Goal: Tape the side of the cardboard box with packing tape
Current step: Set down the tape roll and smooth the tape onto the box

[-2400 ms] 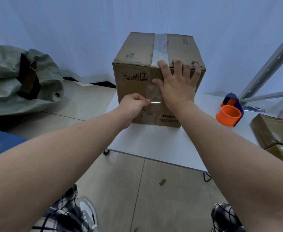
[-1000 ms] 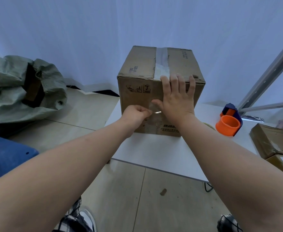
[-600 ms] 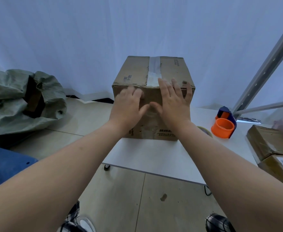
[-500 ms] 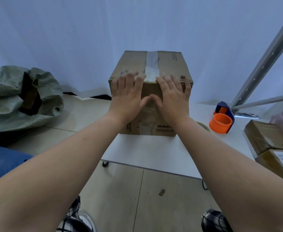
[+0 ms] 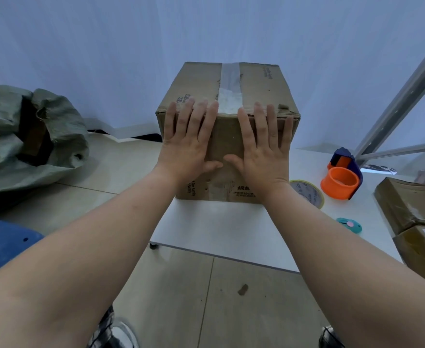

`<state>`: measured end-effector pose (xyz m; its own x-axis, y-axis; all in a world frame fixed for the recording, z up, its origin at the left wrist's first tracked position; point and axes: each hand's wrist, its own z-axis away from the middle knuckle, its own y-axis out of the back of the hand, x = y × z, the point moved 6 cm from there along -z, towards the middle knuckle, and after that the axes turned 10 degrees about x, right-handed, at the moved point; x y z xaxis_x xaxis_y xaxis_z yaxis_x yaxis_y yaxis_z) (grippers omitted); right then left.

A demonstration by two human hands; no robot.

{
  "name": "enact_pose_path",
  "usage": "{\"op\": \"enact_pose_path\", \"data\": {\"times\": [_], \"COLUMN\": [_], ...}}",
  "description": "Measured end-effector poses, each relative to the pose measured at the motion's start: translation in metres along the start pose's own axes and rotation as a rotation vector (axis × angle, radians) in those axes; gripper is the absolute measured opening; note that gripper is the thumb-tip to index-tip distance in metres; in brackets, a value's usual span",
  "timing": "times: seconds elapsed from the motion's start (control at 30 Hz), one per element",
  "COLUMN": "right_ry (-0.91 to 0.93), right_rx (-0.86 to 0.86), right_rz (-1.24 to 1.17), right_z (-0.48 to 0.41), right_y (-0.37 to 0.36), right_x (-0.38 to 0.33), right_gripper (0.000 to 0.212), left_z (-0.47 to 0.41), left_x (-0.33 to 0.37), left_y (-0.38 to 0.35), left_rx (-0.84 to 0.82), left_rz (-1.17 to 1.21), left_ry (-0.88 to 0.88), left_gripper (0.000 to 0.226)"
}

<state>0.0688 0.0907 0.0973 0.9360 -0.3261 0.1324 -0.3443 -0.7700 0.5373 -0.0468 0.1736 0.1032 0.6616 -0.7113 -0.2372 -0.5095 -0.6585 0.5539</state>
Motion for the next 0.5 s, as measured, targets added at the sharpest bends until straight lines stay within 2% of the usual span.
{"op": "enact_pose_path", "data": {"times": [0.13,0.2,0.3,0.37,0.5], "right_ry": [0.055,0.068,0.036,0.009,-0.005], "right_rx": [-0.094,-0.089,-0.046,-0.016,-0.04], "right_rz": [0.031,0.029,-0.03,-0.051,-0.028], "right_z": [0.009,0.008,0.002,-0.001,-0.008], "right_y": [-0.002,0.003,0.015,0.022,0.028], "right_x": [-0.003,-0.001,0.004,0.007,0.011], "right_gripper": [0.114,0.115,0.095,0.079,0.065], "left_z": [0.002,0.0,-0.009,-0.012,-0.004], "left_x": [0.0,-0.001,-0.001,0.002,0.008], "left_y": [0.0,0.003,0.009,0.007,-0.003], "left_rx": [-0.045,-0.049,0.019,0.033,-0.013], "left_rz": [-0.018,-0.013,0.046,0.053,-0.042], "left_ry": [-0.025,-0.023,0.063,0.117,0.053], "left_gripper": [0.128,0.121,0.083,0.072,0.1]}}
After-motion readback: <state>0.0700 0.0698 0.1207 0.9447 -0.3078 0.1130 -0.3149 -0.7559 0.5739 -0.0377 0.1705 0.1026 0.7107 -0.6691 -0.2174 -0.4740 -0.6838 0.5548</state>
